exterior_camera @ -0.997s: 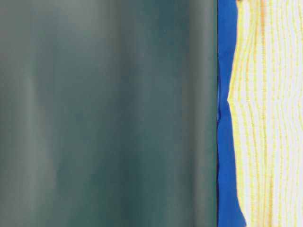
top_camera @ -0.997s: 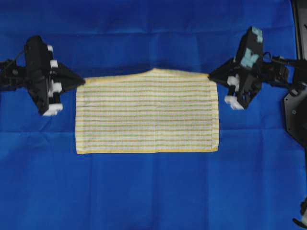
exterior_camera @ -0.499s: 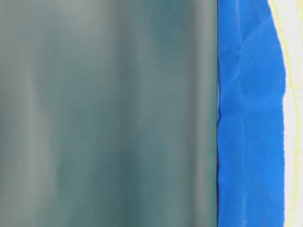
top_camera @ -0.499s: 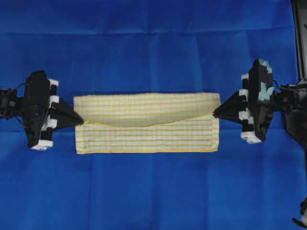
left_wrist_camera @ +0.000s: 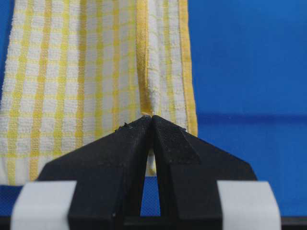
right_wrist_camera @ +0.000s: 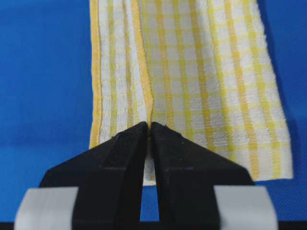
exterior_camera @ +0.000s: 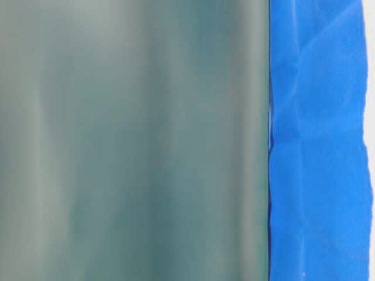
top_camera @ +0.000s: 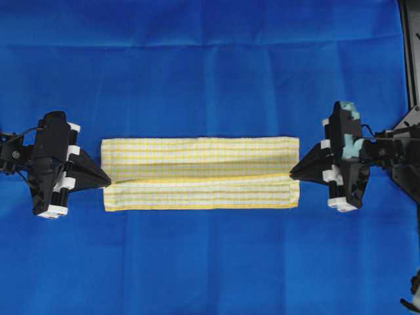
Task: Fold the yellow towel.
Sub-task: 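Release the corners and lift both grippers away from the towel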
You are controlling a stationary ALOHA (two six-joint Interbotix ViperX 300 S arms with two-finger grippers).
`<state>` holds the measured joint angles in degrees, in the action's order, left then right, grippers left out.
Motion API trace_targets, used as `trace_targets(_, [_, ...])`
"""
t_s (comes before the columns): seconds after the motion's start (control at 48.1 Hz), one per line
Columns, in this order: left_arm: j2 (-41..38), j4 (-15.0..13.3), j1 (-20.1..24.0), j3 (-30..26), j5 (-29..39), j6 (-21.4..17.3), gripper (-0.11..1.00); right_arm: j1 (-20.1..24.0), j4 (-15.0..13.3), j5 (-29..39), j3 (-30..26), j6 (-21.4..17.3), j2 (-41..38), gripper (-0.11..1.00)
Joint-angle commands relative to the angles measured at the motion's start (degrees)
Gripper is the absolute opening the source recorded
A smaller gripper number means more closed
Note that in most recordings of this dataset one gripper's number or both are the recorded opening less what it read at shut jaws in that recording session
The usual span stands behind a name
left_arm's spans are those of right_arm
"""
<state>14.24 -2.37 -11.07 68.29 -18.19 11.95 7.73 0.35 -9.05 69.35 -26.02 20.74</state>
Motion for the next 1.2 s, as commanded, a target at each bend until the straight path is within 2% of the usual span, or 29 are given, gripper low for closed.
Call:
trace_targets(0.0, [-0.44,-0.09,-0.18,-1.49,0.09,0.00,0.03,0.70,0.09,0.44,-1.49,0.00,-0.53,0.04])
trace_targets(0.229, [-2.46,-0.09,-0.44,-4.13,3.16,0.09,0.03,3.08,0.18,0.70,-2.29,0.00,-1.76,0.04])
trace_targets(0.436, [-2.37,-0.09,-0.53,-4.31,4.22,0.09,0.03,5.01,0.18,0.88,-3.08,0.00,-2.81,0.05])
trace_targets(0.54, [-2.20,-0.09,-0.53,-4.22,4.22,0.18,0.12,5.36,0.18,1.67,-3.69,0.00,-3.69,0.07])
trace_targets(0.602, [-2.11,-0.09,-0.53,-4.22,4.22,0.18,0.25,5.36,0.18,2.46,-4.13,0.00,-4.13,0.19])
trace_targets(0.748, [-1.14,-0.18,-0.53,-4.75,5.62,0.00,0.63,5.36,0.00,3.69,-4.75,0.09,-3.87,0.62])
trace_targets(0.789, [-0.53,-0.09,-0.53,-4.83,6.42,-0.35,0.70,5.27,0.00,4.04,-4.83,0.53,-3.43,0.74])
trace_targets(0.852, [0.88,-0.09,0.09,-4.92,7.47,-0.62,0.72,4.13,-0.26,4.57,-4.83,0.79,-2.29,0.82])
trace_targets(0.997, [2.11,-0.09,3.52,-5.01,8.00,-0.62,0.68,-1.23,-1.67,6.24,-4.39,0.88,0.09,0.74])
trace_targets(1.184, [1.32,-0.09,9.23,-5.80,8.53,-0.88,0.68,-10.81,-3.43,10.37,-4.57,0.88,0.26,0.75])
